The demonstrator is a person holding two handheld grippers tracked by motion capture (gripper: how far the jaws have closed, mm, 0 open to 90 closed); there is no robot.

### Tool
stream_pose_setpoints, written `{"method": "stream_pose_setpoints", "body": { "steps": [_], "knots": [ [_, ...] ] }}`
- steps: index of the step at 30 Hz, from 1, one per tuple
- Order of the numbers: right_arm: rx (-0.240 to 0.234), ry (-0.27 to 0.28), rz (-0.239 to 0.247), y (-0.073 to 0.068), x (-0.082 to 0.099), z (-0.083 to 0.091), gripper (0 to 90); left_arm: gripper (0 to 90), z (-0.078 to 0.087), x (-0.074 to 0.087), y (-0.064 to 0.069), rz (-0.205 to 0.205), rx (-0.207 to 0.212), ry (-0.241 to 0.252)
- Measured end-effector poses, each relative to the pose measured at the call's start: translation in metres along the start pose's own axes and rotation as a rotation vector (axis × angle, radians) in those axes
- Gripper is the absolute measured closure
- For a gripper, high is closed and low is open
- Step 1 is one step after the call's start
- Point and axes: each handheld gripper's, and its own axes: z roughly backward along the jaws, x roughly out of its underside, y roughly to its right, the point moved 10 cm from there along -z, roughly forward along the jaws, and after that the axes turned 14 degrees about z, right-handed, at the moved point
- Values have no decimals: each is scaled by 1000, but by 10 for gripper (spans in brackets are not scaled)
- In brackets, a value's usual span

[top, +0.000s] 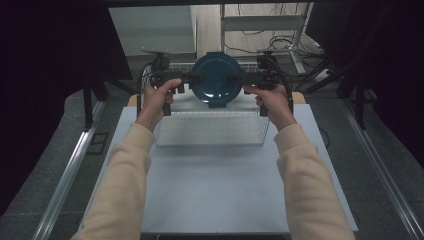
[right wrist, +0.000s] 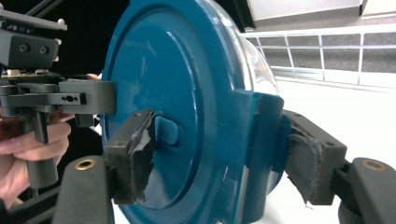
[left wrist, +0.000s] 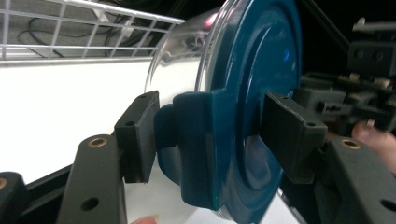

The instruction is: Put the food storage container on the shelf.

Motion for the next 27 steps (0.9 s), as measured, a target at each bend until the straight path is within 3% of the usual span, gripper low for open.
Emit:
{"method": "stream_pose_setpoints", "body": {
  "steps": [2, 6, 11, 13, 18, 20, 22, 23, 24, 25, 26, 27],
  "knots": [
    [-5, 6, -45, 5, 0, -3, 289, 373, -6, -1, -3, 11, -8, -3],
    [16, 7, -110, 14, -2, -11, 263, 319, -17, -3, -15, 115, 29, -19],
    [22, -12, -281, 26, 2, -21, 240, 316, -23, -7, -21, 137, 40, -4],
    [15, -6, -328, 30, 4, -24, 243, 320, -23, -7, -21, 134, 41, 5],
    [38, 2, -318, 30, 4, -24, 218, 311, -23, -5, -21, 116, 42, 8],
    [58, -1, -309, 29, 4, -23, 196, 276, -22, -5, -20, 103, 25, 16],
    [122, 14, -282, 27, 1, -19, 137, 255, -17, -5, -19, 68, -23, 59],
    [211, 59, -228, 24, -4, -8, 112, 220, -8, -6, -17, 29, -61, 107],
    [231, 76, -204, 20, -6, -1, 111, 210, -3, -4, -14, 4, -69, 120],
    [225, 89, -164, 14, -8, 5, 109, 207, 3, 0, -11, -31, -71, 112],
    [225, 89, -164, 14, -8, 5, 109, 202, 3, 0, -11, -31, -71, 112],
    [195, 92, -86, -1, -6, 16, 96, 194, 14, 13, -6, -106, -89, 100]
  ]
}}
